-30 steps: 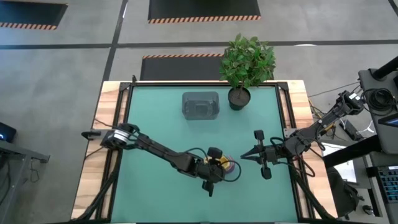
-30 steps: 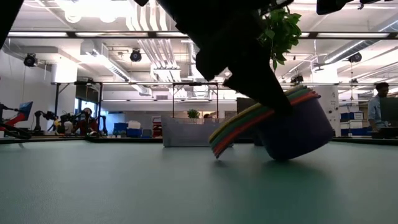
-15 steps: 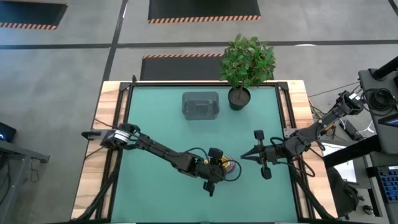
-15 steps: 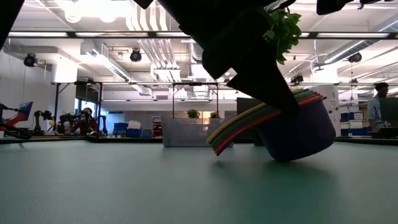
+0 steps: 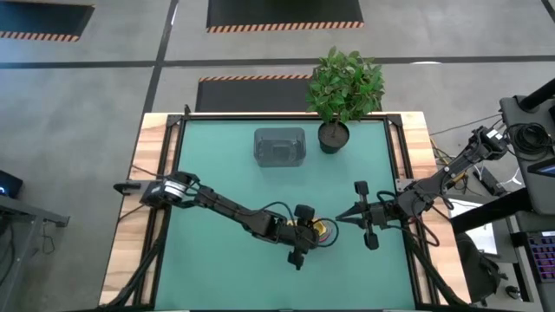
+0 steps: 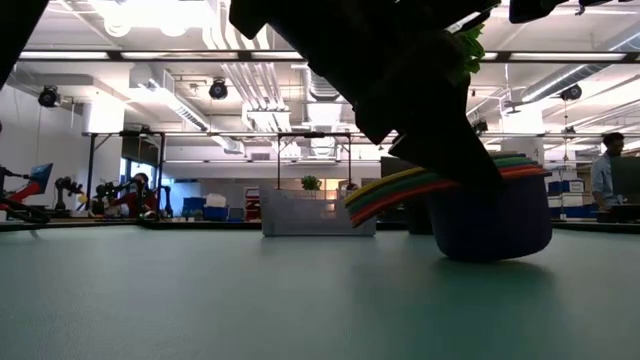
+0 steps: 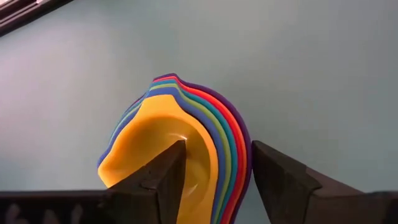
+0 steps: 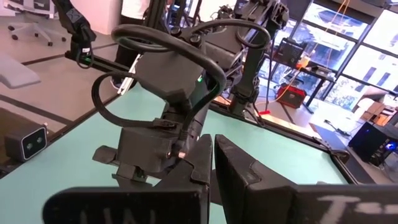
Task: Nest measuring cups in basket
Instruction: Put the measuring cup into the bin
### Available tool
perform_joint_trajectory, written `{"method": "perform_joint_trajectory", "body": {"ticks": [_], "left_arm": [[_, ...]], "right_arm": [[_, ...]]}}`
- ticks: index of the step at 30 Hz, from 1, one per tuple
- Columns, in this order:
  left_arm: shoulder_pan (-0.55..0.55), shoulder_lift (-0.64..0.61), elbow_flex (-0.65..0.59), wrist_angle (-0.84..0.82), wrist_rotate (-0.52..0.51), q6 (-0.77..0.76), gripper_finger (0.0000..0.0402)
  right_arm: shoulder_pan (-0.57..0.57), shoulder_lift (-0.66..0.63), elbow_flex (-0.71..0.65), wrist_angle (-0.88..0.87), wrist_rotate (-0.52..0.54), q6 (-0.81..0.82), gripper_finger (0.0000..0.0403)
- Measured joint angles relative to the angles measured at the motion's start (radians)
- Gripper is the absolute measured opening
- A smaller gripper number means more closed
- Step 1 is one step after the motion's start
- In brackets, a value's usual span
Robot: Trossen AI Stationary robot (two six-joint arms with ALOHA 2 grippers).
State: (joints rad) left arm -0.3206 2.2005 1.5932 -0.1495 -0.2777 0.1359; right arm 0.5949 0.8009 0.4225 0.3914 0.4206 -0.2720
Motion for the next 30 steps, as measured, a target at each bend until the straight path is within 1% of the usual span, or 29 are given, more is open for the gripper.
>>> {"method": "perform_joint_trajectory", "body": {"ticks": [10, 23, 26, 30], "left_arm": [[0.001, 0.013, 0.000, 0.033, 0.007, -0.005, 0.0163], [0.005, 0.023, 0.002, 0.045, 0.019, 0.003, 0.0218], [0.009, 0.023, 0.002, 0.046, 0.030, 0.002, 0.0217], [0.010, 0.023, 0.002, 0.048, 0.030, 0.002, 0.0204]], "right_arm": [[0.000, -0.001, 0.000, -0.002, 0.000, 0.000, 0.0009], [0.000, -0.001, 0.000, -0.013, 0.000, 0.000, 0.0009], [0.000, -0.001, 0.000, -0.013, 0.000, 0.000, 0.0009], [0.000, -0.001, 0.000, -0.013, 0.000, -0.001, 0.0009]]}}
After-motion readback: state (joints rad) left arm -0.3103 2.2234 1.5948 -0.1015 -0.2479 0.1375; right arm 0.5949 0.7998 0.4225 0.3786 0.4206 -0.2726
